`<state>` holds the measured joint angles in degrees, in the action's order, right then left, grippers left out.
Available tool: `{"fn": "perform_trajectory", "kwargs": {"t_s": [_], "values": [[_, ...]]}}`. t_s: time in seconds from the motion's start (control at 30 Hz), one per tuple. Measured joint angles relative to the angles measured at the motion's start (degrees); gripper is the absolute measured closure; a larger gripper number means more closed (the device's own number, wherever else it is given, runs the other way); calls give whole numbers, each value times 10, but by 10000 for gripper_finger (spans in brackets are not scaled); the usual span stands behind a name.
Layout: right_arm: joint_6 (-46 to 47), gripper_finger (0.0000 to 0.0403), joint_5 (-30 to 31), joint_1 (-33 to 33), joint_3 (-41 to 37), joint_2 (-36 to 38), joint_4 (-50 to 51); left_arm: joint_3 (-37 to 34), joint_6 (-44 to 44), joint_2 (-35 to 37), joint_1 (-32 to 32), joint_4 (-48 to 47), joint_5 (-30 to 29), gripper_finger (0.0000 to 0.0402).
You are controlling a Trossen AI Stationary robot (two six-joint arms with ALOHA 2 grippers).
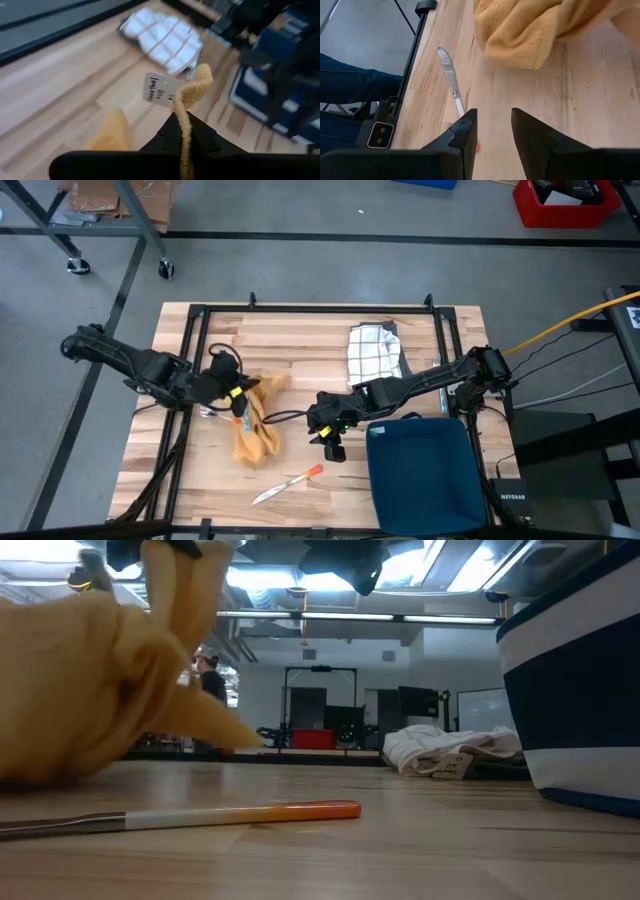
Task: Fold towel
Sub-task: Fold the orange towel
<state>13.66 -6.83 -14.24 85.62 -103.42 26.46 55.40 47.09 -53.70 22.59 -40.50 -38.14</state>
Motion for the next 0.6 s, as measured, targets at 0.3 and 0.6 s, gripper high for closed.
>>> {"fn": "perform_trajectory", "kwargs": {"t_s": [0.3, 0.6], "values": [[0, 279, 0, 0, 0, 0, 0, 0, -105, 39, 0, 116, -2, 402], [0, 279, 12, 0, 0, 0, -12, 0, -192, 52, 0, 205, 0, 401]]}}
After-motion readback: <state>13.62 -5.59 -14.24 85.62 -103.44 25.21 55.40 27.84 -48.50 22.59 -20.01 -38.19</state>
